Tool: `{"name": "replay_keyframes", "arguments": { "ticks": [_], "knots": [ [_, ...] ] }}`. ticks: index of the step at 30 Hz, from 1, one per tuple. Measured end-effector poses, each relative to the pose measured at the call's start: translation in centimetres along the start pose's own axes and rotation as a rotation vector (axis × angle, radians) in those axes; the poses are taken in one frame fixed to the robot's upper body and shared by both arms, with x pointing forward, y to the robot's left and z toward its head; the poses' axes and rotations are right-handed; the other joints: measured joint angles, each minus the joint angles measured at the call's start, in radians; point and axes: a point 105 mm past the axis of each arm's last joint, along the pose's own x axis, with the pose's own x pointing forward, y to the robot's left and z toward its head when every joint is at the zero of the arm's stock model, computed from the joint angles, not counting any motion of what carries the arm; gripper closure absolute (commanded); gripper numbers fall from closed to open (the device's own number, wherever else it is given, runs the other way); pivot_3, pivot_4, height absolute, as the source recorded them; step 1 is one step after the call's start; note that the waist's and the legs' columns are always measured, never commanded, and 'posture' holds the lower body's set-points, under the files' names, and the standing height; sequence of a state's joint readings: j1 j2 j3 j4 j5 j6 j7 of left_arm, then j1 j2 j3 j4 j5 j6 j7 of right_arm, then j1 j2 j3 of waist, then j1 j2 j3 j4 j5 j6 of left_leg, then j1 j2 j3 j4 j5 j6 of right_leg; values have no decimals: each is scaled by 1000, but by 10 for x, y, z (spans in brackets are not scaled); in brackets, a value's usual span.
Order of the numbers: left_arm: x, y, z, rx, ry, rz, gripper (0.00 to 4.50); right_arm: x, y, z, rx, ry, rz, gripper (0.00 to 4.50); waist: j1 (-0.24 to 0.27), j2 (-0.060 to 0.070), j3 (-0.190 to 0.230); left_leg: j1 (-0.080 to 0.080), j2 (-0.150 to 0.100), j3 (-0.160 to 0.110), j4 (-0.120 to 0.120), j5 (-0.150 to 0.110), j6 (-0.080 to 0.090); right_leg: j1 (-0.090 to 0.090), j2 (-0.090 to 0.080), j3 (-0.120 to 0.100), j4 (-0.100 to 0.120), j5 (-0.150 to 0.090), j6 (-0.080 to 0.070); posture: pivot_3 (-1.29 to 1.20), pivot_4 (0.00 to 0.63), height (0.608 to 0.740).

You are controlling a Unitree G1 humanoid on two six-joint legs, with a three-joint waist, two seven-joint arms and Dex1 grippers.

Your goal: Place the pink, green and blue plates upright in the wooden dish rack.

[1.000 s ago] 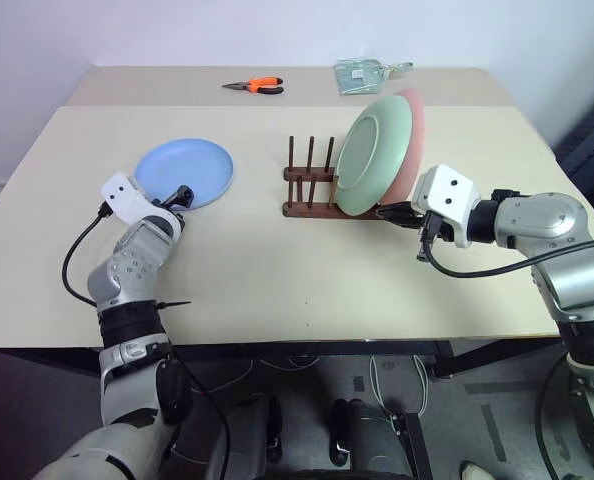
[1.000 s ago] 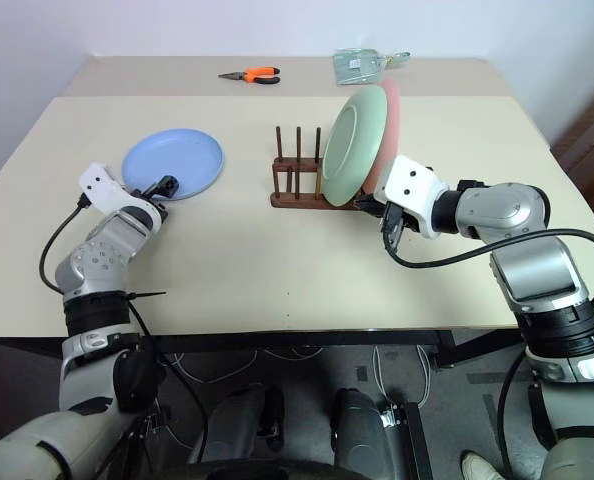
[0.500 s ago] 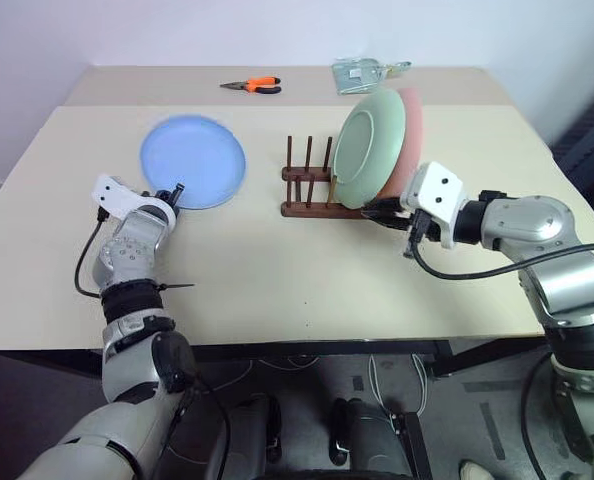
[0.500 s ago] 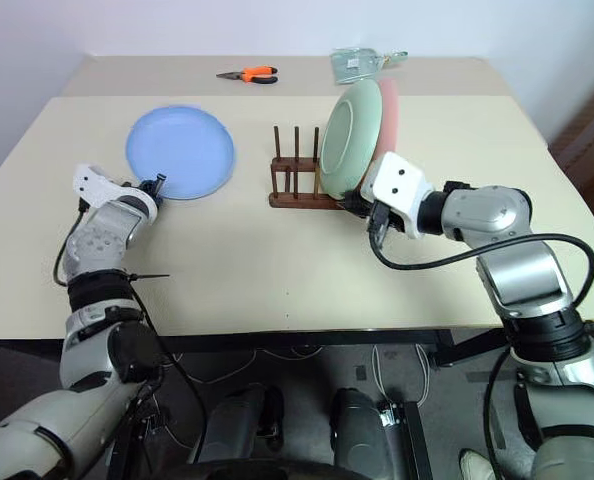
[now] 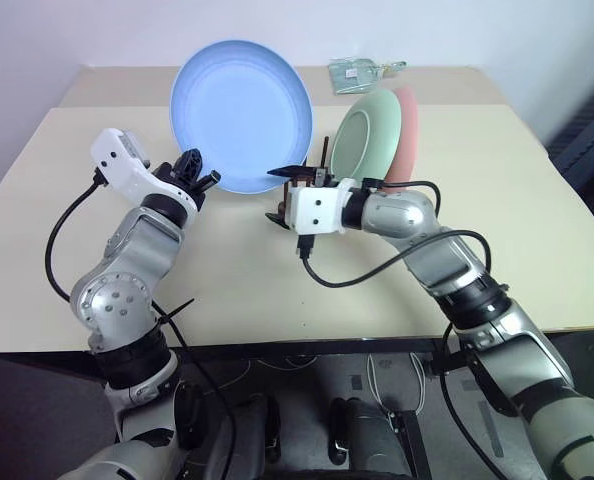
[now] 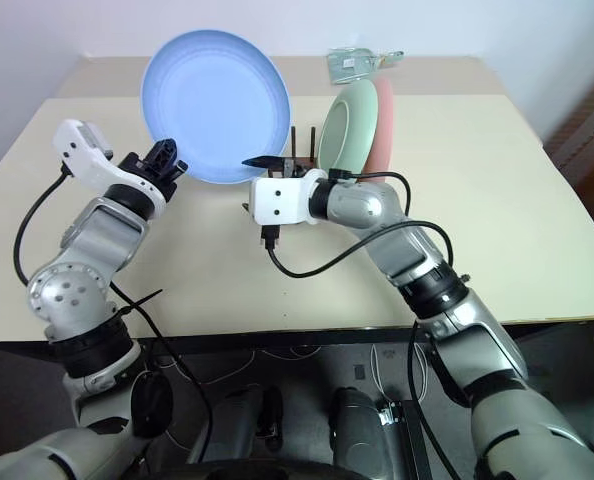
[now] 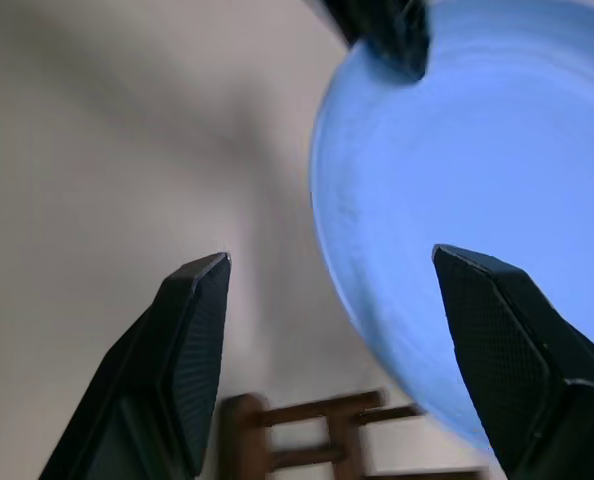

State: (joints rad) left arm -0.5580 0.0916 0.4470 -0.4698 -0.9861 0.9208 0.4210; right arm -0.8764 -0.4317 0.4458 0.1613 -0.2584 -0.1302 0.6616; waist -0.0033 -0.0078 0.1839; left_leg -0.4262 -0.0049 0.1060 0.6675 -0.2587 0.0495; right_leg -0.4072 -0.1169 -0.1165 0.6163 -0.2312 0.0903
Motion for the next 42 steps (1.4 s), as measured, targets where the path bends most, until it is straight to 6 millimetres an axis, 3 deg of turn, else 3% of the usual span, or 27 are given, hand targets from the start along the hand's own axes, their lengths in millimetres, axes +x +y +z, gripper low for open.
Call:
{"name": "replay_keyframes", "arguments": {
  "ticks": [2,5,10,11,14,18,20,22,24,27,30,33,37,42],
  "knots": [
    [-5,-3,-2,-16,16,-13,4500,2,-4,-4,-46,1,-19,1237,-3,0,0,0,0,-1,0,0,0,0,0,0,0,0,0,0,150,740],
    [-10,-3,-4,-24,32,-27,4500,4,-4,-9,-92,4,-39,2040,-10,0,0,0,0,-1,0,0,0,1,1,0,0,0,0,0,150,740],
    [-15,-2,-1,-46,25,-39,4500,6,2,-11,-154,-3,-23,4482,-11,0,0,1,1,-1,0,0,-1,1,2,0,0,0,0,0,150,740],
    [-15,-2,2,-60,15,-40,4500,7,3,-8,-167,-15,-19,4482,-10,0,0,1,1,-1,0,0,-1,1,2,0,0,0,0,0,150,740],
    [-15,-4,6,-134,-4,-63,3450,7,3,-5,-179,-34,-17,4500,-9,0,0,1,0,-1,0,0,-1,1,2,0,0,0,0,0,150,740],
    [-14,0,32,-303,-130,-74,1465,4,-5,-3,-180,-47,-57,4500,-9,0,0,1,0,-1,0,0,-1,1,2,0,0,0,0,0,150,740],
    [-16,16,51,-327,-224,-19,1465,2,-10,0,-171,-66,-78,4500,-13,0,0,1,1,-1,0,1,-1,1,3,1,0,0,-1,0,150,740],
    [-20,54,74,-124,-299,135,1465,3,-20,17,-79,-149,-127,4500,-26,1,0,2,2,0,-2,2,-3,0,5,2,0,0,-1,0,150,740],
    [-27,88,80,87,-307,264,1465,0,-39,41,74,-255,-206,4500,-33,1,0,2,2,0,-4,2,-4,-1,6,1,2,0,-1,0,150,740],
    [-22,99,46,395,-159,260,1465,-13,-73,67,460,-425,-339,4500,-12,1,0,1,2,0,-4,2,-4,0,5,1,3,0,-1,0,150,740],
    [-17,100,2,514,-25,194,1465,-19,-85,75,793,-508,-358,4500,-2,-1,-1,0,0,-1,-4,-1,-7,-2,4,2,0,0,-2,0,150,740],
    [-18,93,-33,564,56,112,1465,-23,-91,59,1151,-504,-406,4500,-9,-1,-1,0,0,-1,-6,-1,-7,-4,3,3,2,0,-2,0,150,740],
    [-24,78,-78,605,180,-37,1465,-21,-86,33,1448,-415,-446,4500,-19,0,-1,-1,1,5,-7,0,-8,-11,3,5,7,-1,-4,0,150,740],
    [-31,68,-92,641,228,-144,1465,-19,-85,17,1589,-354,-473,4500,-18,0,-1,-2,2,10,-7,2,-5,-18,0,5,15,-3,-7,0,150,740]
  ]
}}
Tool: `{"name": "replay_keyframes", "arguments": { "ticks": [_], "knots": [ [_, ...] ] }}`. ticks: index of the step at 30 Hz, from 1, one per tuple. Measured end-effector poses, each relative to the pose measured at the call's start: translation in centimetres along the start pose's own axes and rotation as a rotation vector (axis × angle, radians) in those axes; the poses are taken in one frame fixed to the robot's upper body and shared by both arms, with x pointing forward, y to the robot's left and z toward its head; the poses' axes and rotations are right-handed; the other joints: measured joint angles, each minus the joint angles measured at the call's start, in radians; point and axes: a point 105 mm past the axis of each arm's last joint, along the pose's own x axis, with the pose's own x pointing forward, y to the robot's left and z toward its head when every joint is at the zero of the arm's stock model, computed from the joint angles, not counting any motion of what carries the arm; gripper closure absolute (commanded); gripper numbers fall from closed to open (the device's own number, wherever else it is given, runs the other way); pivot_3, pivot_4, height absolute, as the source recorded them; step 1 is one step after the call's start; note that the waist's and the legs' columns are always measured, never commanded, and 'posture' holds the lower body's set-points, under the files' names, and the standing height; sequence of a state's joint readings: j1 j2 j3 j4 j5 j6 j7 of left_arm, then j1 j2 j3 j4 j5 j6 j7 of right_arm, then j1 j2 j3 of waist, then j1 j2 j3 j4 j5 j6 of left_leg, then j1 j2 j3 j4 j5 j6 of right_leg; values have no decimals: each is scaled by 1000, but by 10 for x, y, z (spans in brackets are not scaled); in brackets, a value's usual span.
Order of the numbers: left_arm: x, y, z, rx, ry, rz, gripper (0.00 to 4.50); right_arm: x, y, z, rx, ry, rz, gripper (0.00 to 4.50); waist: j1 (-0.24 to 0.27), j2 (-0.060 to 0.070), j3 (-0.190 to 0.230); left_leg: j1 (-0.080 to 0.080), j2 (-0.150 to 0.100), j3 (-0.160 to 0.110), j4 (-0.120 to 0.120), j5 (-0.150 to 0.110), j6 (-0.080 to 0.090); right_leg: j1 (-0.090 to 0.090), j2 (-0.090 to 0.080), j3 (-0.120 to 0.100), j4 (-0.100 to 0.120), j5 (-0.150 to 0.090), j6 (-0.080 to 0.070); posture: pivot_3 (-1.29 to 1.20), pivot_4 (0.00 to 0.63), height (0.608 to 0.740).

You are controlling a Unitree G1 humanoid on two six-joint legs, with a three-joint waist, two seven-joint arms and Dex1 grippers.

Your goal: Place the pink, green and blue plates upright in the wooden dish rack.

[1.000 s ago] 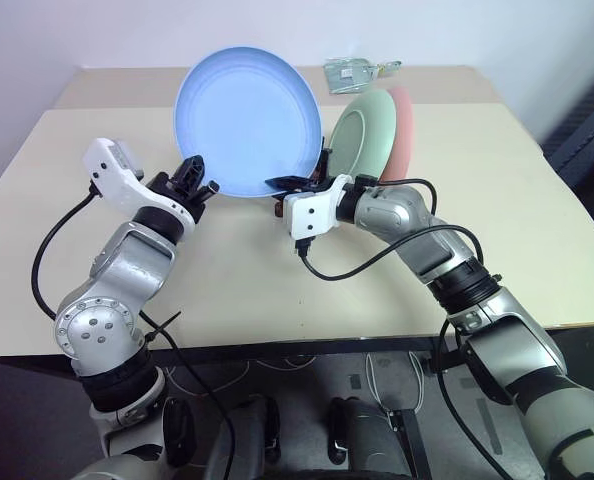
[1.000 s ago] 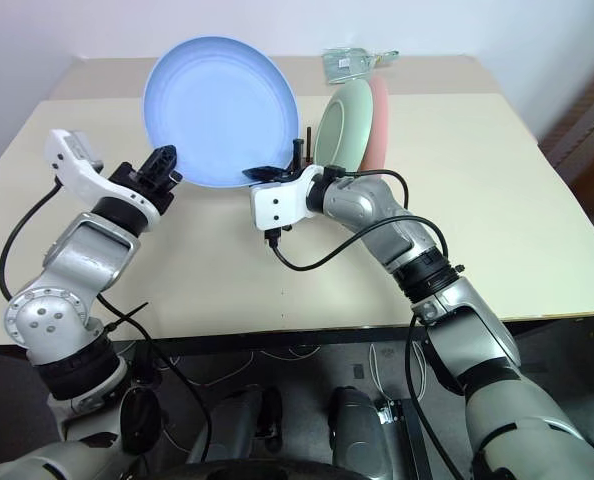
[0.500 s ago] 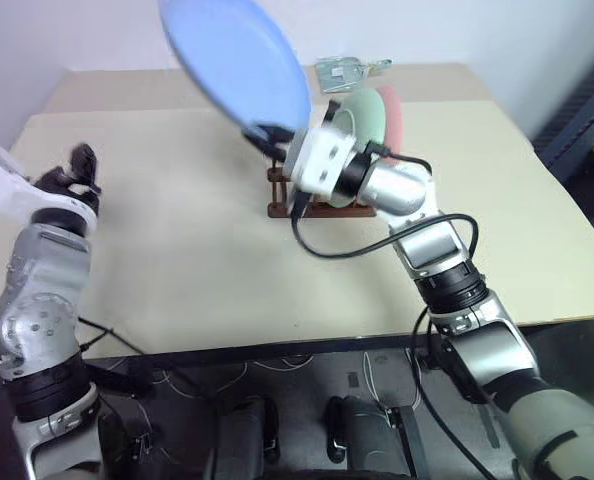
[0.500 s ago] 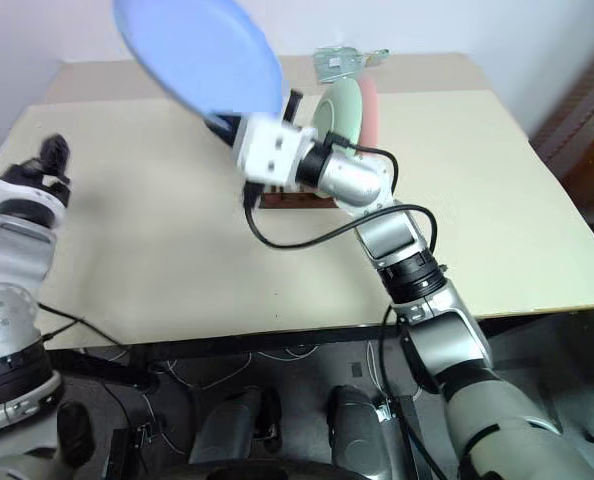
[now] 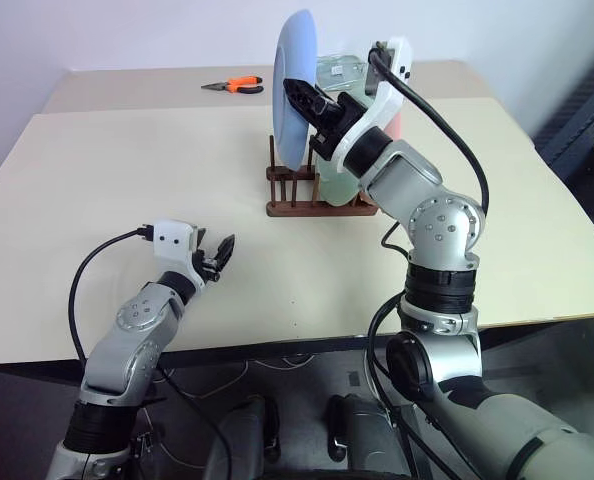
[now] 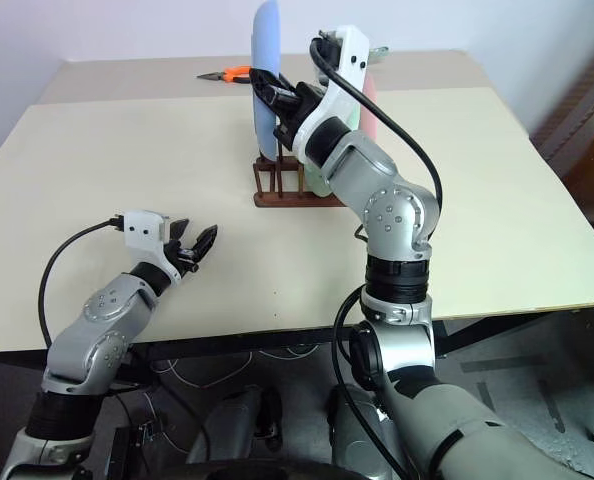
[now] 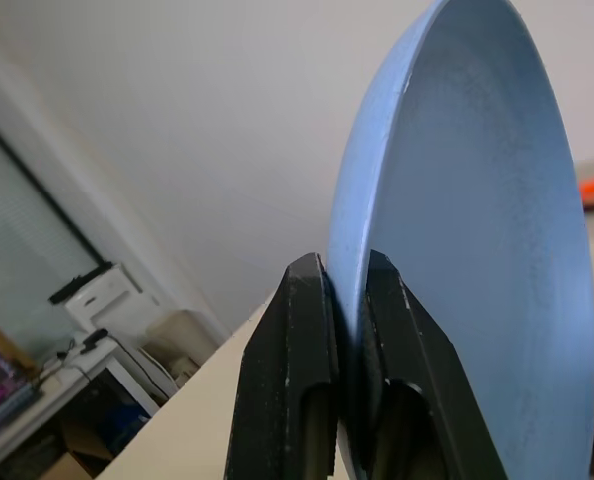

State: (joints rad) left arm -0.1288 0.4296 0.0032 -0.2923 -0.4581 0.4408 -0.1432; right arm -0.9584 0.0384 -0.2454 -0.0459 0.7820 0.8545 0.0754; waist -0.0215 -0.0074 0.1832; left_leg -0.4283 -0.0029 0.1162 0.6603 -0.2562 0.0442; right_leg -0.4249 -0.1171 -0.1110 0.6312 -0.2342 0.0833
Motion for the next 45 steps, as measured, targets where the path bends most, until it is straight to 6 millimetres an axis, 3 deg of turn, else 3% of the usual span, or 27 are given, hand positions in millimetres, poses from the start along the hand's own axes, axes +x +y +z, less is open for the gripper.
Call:
{"name": "replay_keyframes", "arguments": {
  "ticks": [12,17,21,26,35,37,40,43,44,45],
  "knots": [
    [-2,-7,1,25,-8,-41,1465,12,-10,-3,92,63,-30,4500,2,0,0,-1,0,0,1,-1,2,0,-1,0,0,0,0,0,150,740],
    [-2,-9,-2,26,-2,-46,1465,18,-25,-6,123,80,-92,4500,1,0,0,-1,0,0,1,-1,2,0,-1,0,0,0,0,0,150,740],
    [-2,-11,-2,25,-1,-53,1424,20,-37,-15,139,108,-132,3118,1,0,0,-1,0,0,1,-1,2,0,-1,0,0,0,0,0,150,740],
    [-2,-13,-2,24,-3,-60,1424,24,-38,-10,9,105,-117,611,2,0,0,-1,0,0,1,-1,3,0,-1,0,0,0,0,0,150,740],
    [-4,-17,-5,19,8,-73,1424,15,-11,11,-719,59,66,611,6,0,0,-2,0,0,2,-1,3,0,-1,0,0,0,1,0,150,740],
    [-4,-17,-5,19,11,-77,1424,7,-7,19,-793,35,98,1152,8,0,0,-2,0,0,2,-1,3,0,-1,0,-1,0,1,0,150,740],
    [-6,-19,-5,38,14,-95,1424,-35,-8,32,-907,94,191,2479,20,0,0,-5,0,-3,4,-2,4,0,-2,-2,-3,0,1,0,150,740],
    [-8,-21,-5,54,25,-116,1424,-86,-36,30,-963,287,142,4115,29,0,0,-5,0,-3,5,-2,5,0,-4,-2,-3,0,1,0,150,740],
    [-8,-23,-6,57,29,-130,1424,-101,-45,25,-966,360,114,4481,31,0,0,-5,0,-3,5,-2,5,0,-4,-2,-3,0,1,0,150,740],
    [-7,-25,-6,58,31,-145,1424,-113,-53,19,-969,425,91,4481,31,0,0,-5,0,-3,5,-2,5,0,-4,-2,-3,0,1,0,150,740]
  ]
}}
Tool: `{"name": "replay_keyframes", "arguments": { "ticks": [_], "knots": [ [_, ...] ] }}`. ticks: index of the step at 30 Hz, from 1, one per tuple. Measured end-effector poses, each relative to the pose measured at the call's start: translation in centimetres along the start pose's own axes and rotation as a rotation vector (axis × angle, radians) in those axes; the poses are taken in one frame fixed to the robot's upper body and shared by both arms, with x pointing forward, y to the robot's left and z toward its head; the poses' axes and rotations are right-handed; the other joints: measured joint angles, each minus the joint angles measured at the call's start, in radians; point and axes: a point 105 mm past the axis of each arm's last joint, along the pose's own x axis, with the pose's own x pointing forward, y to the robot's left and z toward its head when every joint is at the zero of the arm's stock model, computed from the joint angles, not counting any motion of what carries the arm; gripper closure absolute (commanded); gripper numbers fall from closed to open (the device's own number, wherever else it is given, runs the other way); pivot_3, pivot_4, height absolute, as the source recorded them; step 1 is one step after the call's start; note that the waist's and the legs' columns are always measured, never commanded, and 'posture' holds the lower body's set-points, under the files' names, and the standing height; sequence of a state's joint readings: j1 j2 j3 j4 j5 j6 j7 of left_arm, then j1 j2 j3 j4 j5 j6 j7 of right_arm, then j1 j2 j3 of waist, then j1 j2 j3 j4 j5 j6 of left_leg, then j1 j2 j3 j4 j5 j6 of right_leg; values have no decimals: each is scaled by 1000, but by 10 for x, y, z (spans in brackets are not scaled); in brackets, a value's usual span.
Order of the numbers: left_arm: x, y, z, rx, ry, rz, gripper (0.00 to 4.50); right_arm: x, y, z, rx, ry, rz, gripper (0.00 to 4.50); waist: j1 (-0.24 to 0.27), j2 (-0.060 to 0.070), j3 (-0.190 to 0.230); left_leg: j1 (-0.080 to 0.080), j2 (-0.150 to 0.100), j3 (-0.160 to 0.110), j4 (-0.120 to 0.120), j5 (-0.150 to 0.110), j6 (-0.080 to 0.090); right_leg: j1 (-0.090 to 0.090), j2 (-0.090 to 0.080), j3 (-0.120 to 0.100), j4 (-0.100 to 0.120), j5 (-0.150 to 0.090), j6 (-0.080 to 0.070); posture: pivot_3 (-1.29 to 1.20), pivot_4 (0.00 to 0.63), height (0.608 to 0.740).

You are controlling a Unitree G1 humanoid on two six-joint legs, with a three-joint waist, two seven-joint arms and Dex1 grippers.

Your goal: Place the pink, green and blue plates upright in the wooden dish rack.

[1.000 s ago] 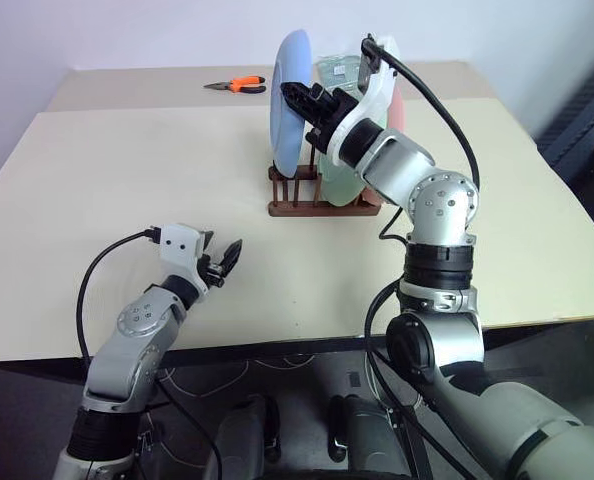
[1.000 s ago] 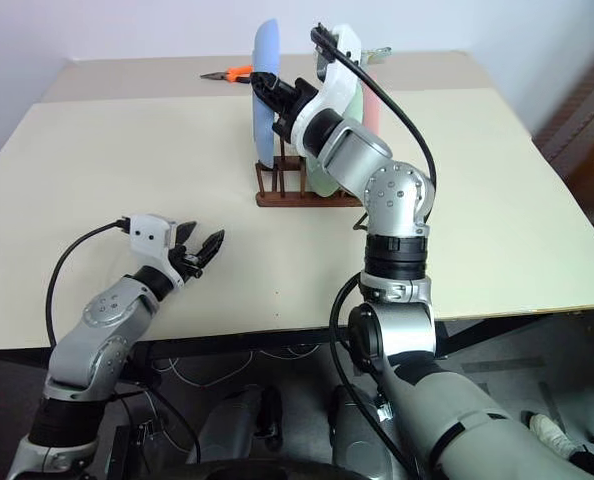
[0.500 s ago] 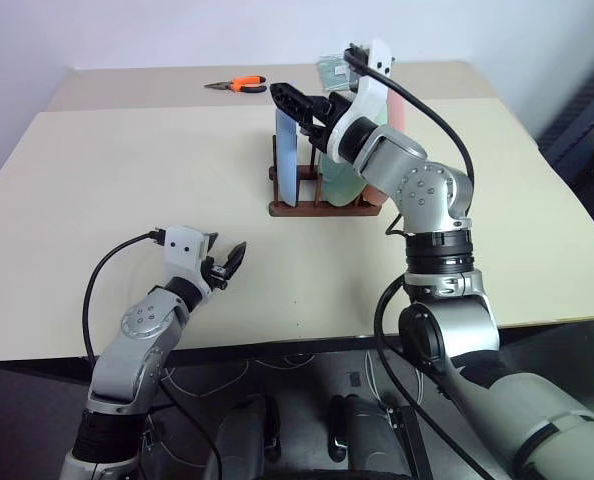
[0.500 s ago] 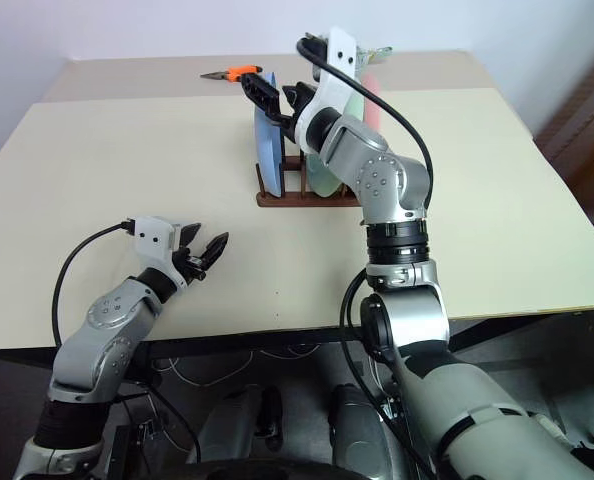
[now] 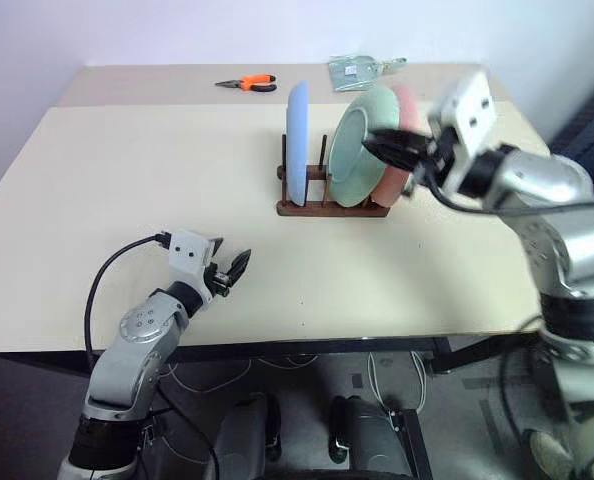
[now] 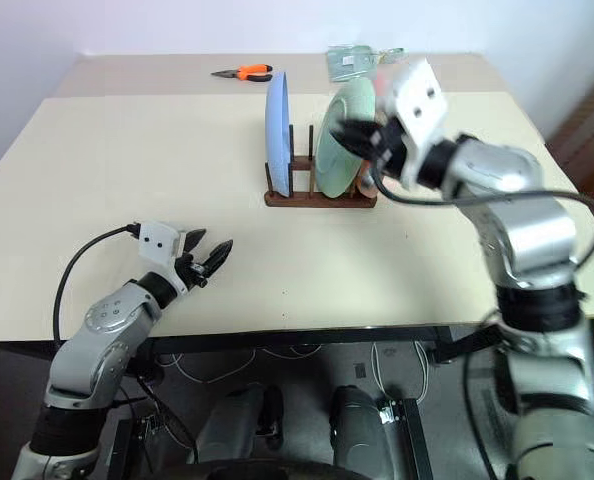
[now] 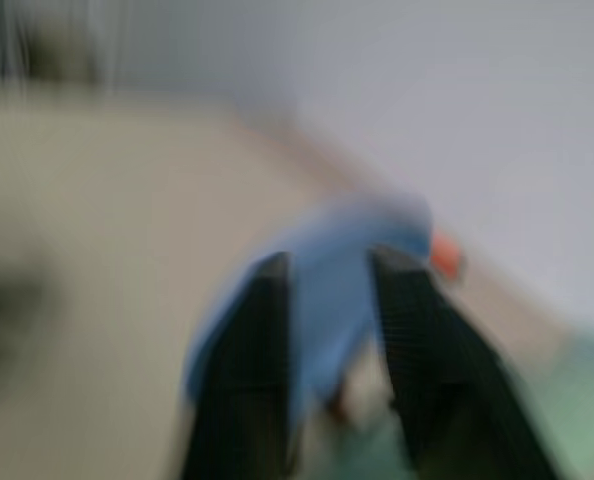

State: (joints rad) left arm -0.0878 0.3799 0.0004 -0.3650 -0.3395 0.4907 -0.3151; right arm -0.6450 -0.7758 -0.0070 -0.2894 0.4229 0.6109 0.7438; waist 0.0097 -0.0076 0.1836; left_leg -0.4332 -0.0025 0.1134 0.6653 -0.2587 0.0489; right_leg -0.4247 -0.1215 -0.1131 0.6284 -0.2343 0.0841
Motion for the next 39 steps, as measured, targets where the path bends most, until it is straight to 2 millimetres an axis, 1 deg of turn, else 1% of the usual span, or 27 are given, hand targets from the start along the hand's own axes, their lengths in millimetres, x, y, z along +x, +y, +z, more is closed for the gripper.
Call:
{"name": "replay_keyframes", "arguments": {
  "ticks": [1,2,5,8,12,15,19,25,27,30,33,35,37,39],
  "knots": [
    [0,-2,-1,1,5,-15,1424,-5,4,-12,11,53,8,4481,-5,0,0,0,0,0,0,0,0,0,0,0,0,0,0,0,150,740],
    [2,-7,-1,2,8,-46,1424,-8,6,-18,9,84,3,4481,-9,1,0,0,0,0,0,0,0,-1,0,1,0,0,0,0,150,740],
    [3,-29,-3,8,29,-187,1424,-5,9,-27,-41,134,-25,4481,-21,1,0,0,1,0,0,0,-1,-1,0,0,1,0,0,0,150,740],
    [2,-44,0,16,35,-285,1424,-1,3,-36,-89,177,-68,4481,-19,1,0,0,0,0,0,0,-1,-1,0,0,1,0,0,0,150,740],
    [-2,-56,8,25,31,-371,1424,8,-4,-51,-105,216,-101,4481,-20,1,0,0,0,0,0,0,-1,-1,1,0,1,0,0,0,150,740],
    [-6,-61,10,38,42,-400,1424,16,-10,-53,-132,218,-116,4481,-20,1,0,0,0,0,0,1,-1,0,1,0,1,0,0,0,150,740],
    [-8,-64,9,36,53,-406,1424,24,-16,-51,-157,199,-132,4481,-20,1,0,0,0,0,1,1,-1,0,3,0,1,0,0,0,150,740],
    [-10,-64,6,27,65,-397,1424,40,-5,-37,-157,116,-80,4481,-20,1,0,0,0,0,1,1,-1,0,3,0,1,0,0,0,150,740],
    [-10,-64,6,27,65,-391,1424,43,1,-32,-163,95,-54,4481,-19,1,0,0,0,0,1,1,-1,0,3,0,1,0,0,0,150,740],
    [-10,-64,5,24,70,-384,1424,43,3,-30,-171,91,-43,4481,-20,1,0,0,0,0,1,1,-1,0,3,0,1,0,0,0,150,740],
    [-9,-64,5,18,68,-381,1424,39,1,-30,-188,101,-44,4481,-19,1,0,0,0,0,1,1,-1,0,3,-1,1,0,0,0,150,740],
    [-8,-65,6,11,64,-372,1424,29,0,-34,-198,120,-42,4481,-14,1,0,0,0,0,1,1,-1,0,2,-1,1,0,0,0,150,740],
    [-8,-60,4,16,68,-349,1424,7,-3,-44,-181,158,-39,4481,-1,1,0,0,0,0,1,0,0,1,2,-1,0,0,0,0,150,740],
    [-8,-45,-1,38,86,-291,1424,-20,-10,-56,-110,199,-57,4481,5,1,0,0,0,0,2,0,0,1,2,-1,0,0,0,0,150,740]
  ]
}}
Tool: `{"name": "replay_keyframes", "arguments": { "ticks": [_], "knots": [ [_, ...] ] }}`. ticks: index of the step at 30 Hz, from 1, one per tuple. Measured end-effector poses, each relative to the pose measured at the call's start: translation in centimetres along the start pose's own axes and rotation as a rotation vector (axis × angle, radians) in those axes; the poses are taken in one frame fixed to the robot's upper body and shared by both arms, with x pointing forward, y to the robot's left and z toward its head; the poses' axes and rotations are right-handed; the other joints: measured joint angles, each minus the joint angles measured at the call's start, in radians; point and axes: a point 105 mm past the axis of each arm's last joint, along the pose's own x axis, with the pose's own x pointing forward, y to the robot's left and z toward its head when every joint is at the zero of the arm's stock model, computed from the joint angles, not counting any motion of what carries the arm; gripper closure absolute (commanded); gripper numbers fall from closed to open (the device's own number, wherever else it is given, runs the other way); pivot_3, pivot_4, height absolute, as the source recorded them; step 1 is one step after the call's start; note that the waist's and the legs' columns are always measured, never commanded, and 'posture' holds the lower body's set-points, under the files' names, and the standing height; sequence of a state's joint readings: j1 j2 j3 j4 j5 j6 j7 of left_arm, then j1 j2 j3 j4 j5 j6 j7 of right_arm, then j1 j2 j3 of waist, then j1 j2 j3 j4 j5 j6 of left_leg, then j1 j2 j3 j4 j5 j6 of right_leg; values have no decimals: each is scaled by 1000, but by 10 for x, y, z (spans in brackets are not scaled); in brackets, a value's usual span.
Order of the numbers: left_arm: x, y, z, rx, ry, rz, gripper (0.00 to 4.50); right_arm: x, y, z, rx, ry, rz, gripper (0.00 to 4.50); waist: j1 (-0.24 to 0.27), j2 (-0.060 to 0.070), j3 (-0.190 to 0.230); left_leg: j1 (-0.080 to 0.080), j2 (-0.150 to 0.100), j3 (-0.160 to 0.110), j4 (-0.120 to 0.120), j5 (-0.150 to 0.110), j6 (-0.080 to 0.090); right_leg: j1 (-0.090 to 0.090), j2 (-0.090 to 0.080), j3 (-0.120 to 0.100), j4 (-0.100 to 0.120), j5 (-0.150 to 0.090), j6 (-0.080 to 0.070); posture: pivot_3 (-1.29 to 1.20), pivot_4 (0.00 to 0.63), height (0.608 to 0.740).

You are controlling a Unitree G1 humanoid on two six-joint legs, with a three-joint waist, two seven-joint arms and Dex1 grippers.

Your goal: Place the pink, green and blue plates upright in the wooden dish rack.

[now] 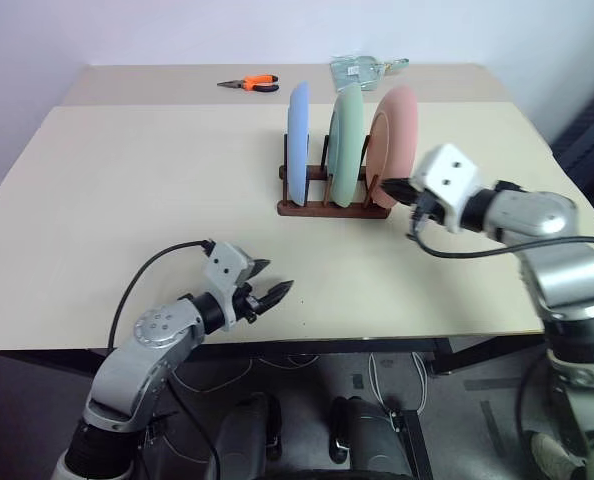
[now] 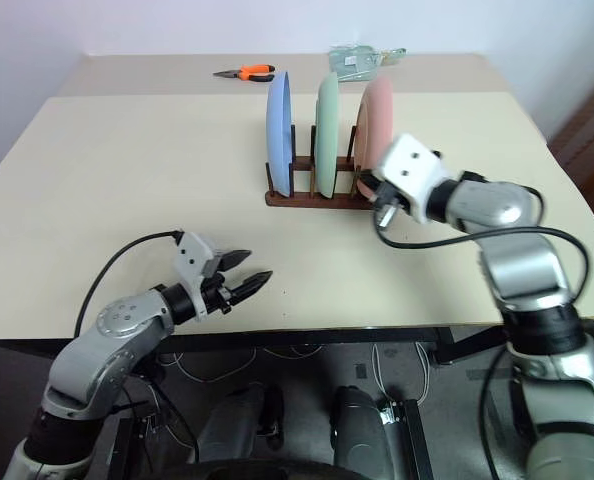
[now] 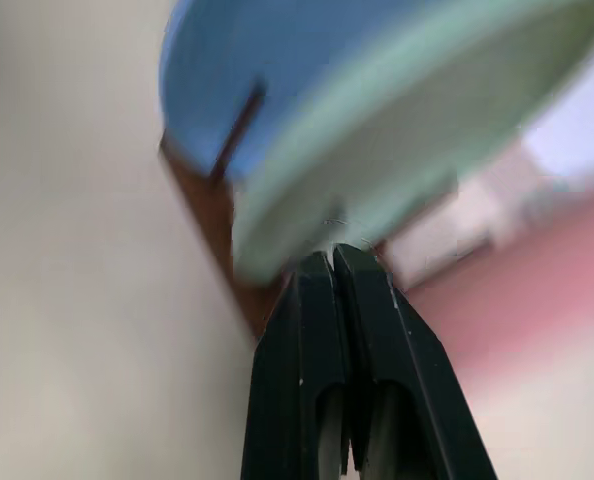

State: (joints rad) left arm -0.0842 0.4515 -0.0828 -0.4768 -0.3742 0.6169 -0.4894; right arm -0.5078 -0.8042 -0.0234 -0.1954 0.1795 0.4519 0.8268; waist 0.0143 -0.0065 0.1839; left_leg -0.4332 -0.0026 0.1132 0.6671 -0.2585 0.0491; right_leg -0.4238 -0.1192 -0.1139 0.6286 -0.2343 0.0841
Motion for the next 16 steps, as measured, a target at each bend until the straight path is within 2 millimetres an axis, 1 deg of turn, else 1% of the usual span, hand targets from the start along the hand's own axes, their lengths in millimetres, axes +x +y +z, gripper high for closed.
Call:
{"name": "replay_keyframes", "arguments": {
  "ticks": [1,2,3,4,6,8,10,13,16],
  "knots": [
    [-4,11,-4,8,13,41,1424,-12,-4,-7,58,4,-9,4481,0,0,0,0,0,0,0,0,0,0,0,0,0,0,0,0,150,740],
    [-10,26,-9,13,33,99,1424,-25,-8,-14,126,3,-25,4481,-1,0,0,0,0,0,0,0,0,0,-1,0,0,0,0,0,150,740],
    [-15,36,-12,20,44,136,1424,-34,-10,-20,174,-2,-37,4481,-2,0,0,0,0,0,0,0,0,0,-1,0,0,0,0,0,150,740],
    [-23,51,-17,28,62,187,1424,-47,-12,-28,235,-6,-53,4481,-4,0,0,0,1,0,0,0,0,0,-1,0,0,0,0,0,150,740],
    [-37,69,-24,32,91,252,1424,-60,-15,-43,311,-2,-80,4481,-8,0,0,1,1,0,0,0,1,0,-1,0,0,0,0,0,150,740],
    [-46,77,-27,37,101,279,1424,-67,-16,-55,352,14,-101,4481,-8,1,0,1,1,0,0,-1,1,0,-1,0,0,0,0,0,150,740],
    [-54,83,-29,49,107,292,1424,-69,-13,-62,355,23,-100,4481,-7,1,0,1,1,0,0,-1,1,0,-2,1,0,0,0,0,150,740],
    [-60,87,-34,52,117,309,1424,-67,-10,-66,364,15,-101,4481,-4,1,0,1,1,0,0,-1,1,0,-2,1,0,0,0,0,150,740],
    [-57,84,-34,34,100,308,1424,-63,-6,-65,368,0,-89,4481,-2,1,0,1,0,0,0,-1,1,0,-3,1,0,0,0,0,150,740]
  ]
}}
